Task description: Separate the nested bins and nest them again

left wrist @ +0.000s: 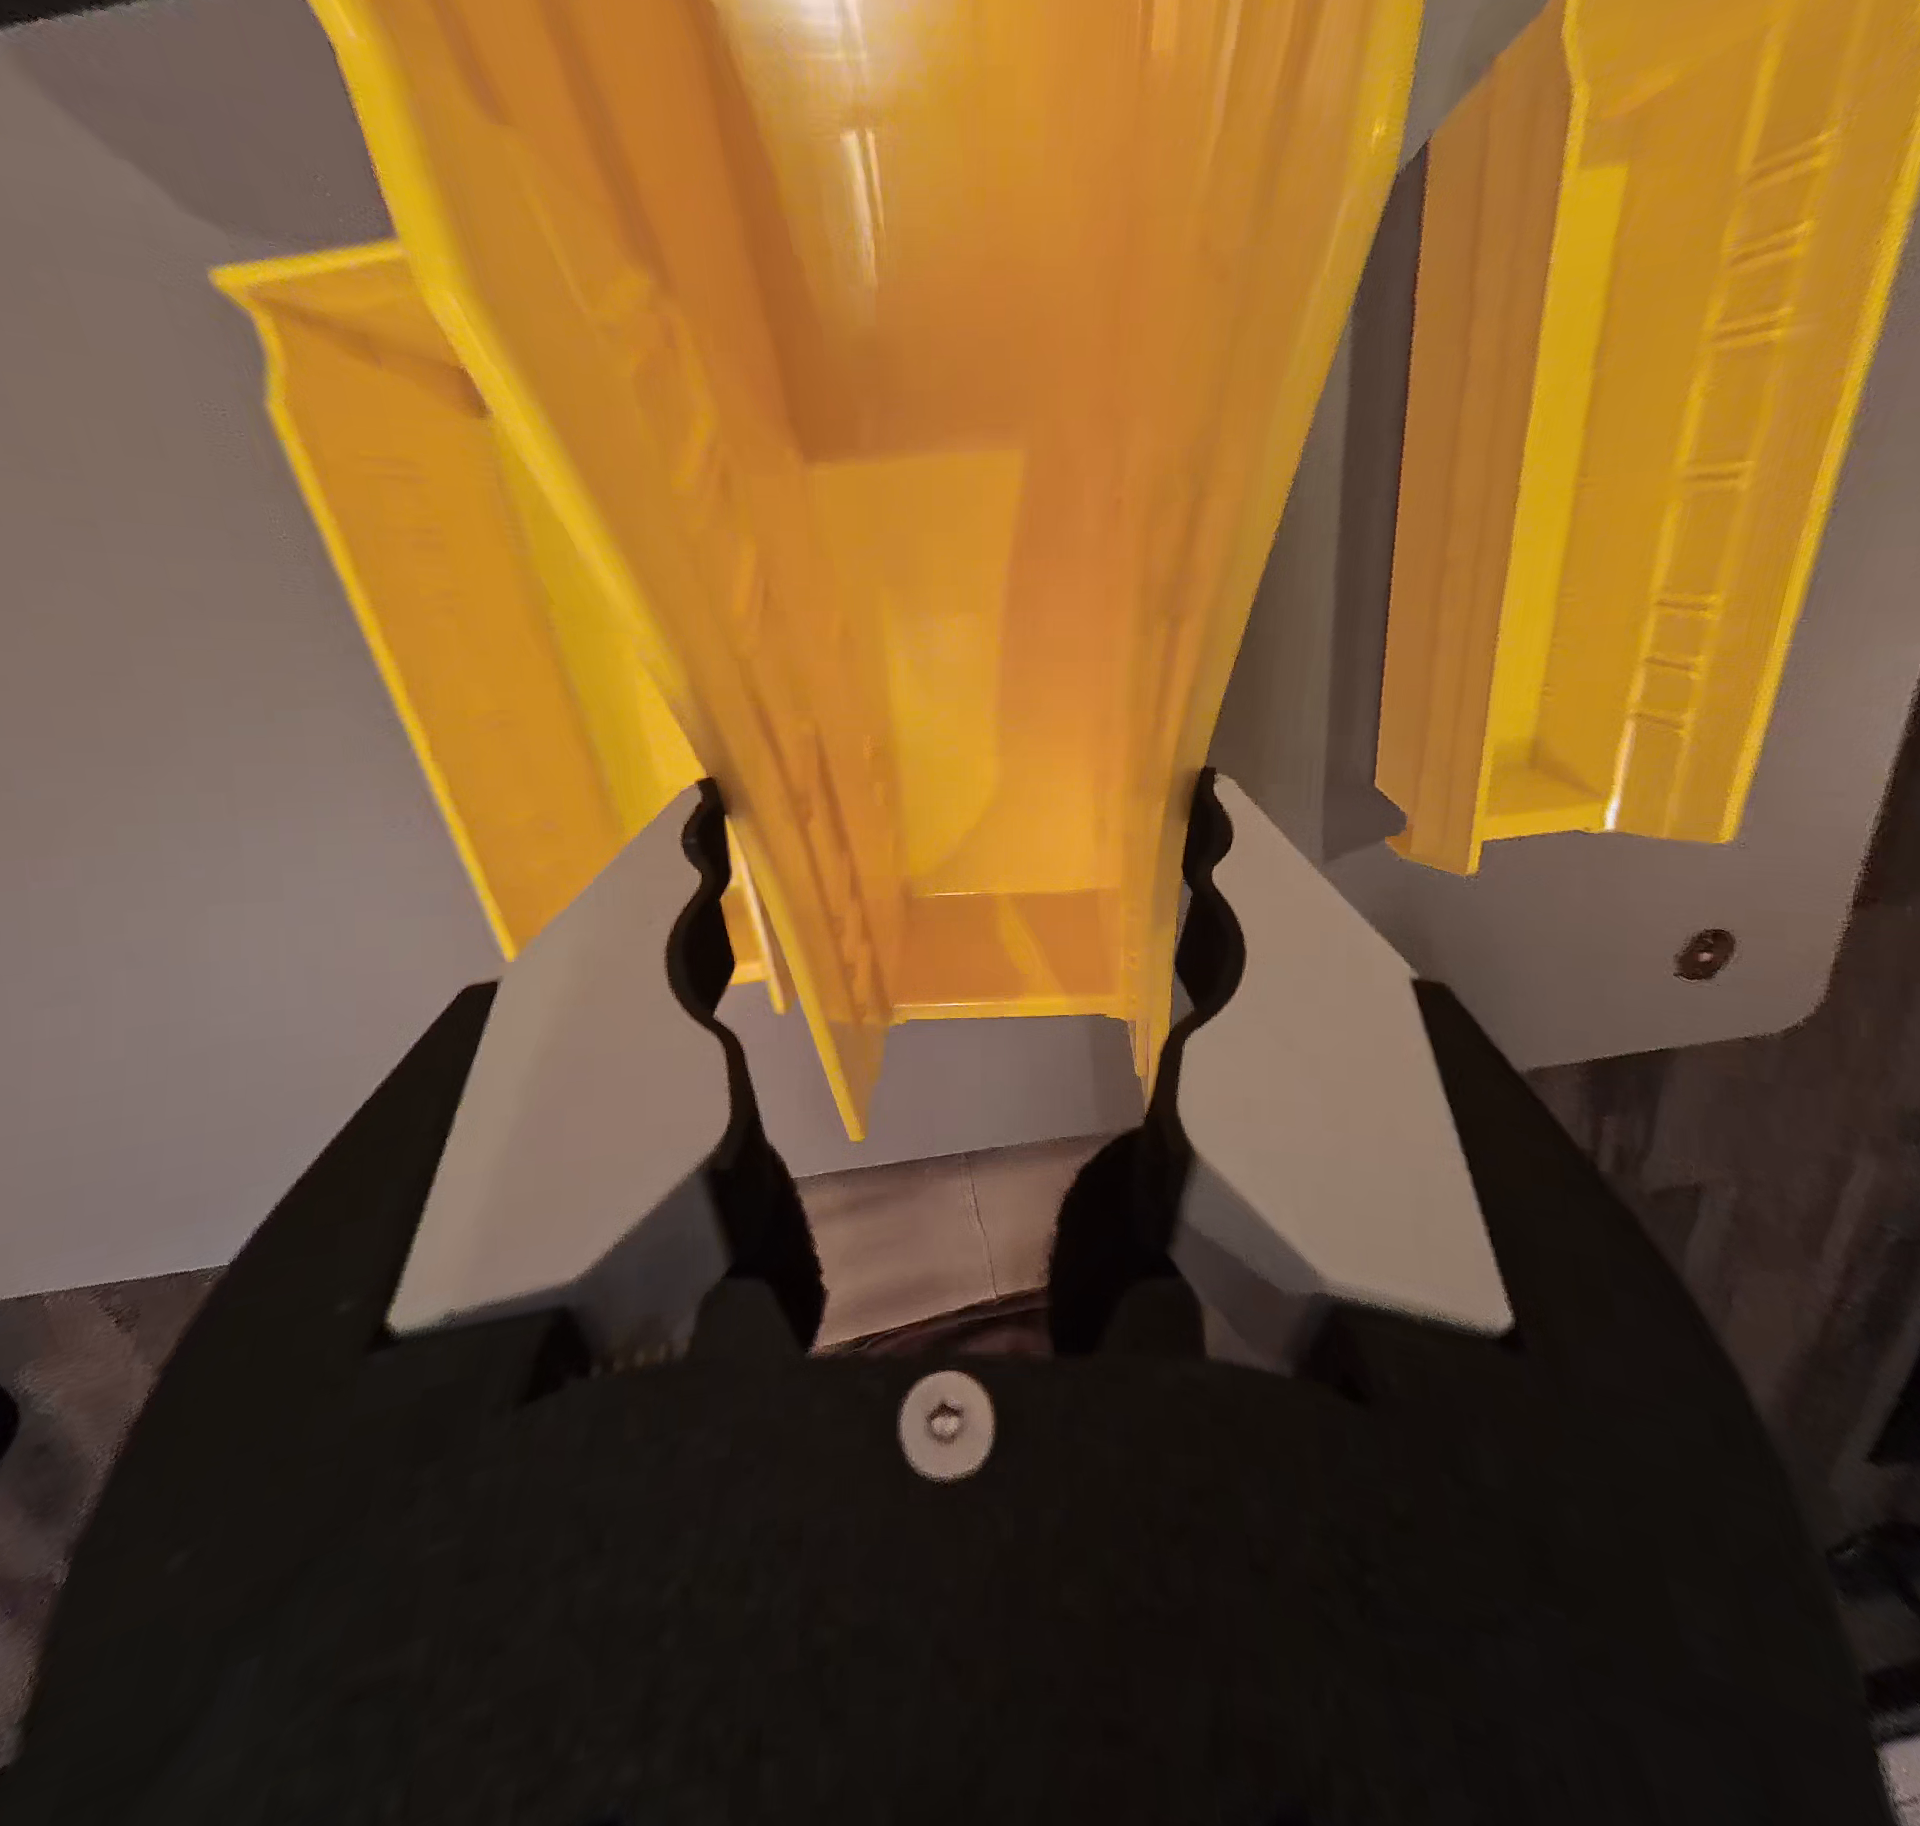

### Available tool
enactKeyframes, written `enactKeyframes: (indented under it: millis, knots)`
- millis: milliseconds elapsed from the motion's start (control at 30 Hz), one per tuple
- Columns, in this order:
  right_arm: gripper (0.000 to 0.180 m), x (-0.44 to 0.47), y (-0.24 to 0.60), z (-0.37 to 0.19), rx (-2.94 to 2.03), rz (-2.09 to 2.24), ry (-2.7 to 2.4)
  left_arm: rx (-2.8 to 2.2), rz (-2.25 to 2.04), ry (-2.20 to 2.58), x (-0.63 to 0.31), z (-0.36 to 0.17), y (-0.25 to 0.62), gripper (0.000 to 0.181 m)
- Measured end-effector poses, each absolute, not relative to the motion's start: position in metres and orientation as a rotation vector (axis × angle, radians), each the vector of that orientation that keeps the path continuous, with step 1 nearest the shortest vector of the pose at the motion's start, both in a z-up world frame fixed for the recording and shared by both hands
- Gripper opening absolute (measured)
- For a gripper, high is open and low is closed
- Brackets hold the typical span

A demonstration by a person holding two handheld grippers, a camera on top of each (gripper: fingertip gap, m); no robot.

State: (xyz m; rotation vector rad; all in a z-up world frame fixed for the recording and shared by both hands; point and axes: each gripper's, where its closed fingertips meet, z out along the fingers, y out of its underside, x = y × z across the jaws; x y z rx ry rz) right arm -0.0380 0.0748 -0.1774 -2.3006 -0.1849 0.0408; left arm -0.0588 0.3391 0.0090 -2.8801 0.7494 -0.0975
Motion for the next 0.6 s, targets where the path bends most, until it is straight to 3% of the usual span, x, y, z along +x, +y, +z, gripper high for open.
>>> enactKeyframes:
  millis: [133,267,600]
  knots:
    - [0.046,-0.04,0.075,-0.175,-2.289,0.041,-0.178,-2.856,-0.086,0.702,-0.11,0.05,0.354,0.087]
    - [0.045,-0.041,0.076,-0.173,-2.276,0.036,-0.165,-2.89,0.036,0.626,-0.198,0.056,0.376,0.087]
    - [0.045,-0.052,0.083,-0.168,-2.221,0.068,-0.138,-3.095,0.175,0.479,-0.372,-0.068,0.42,0.088]
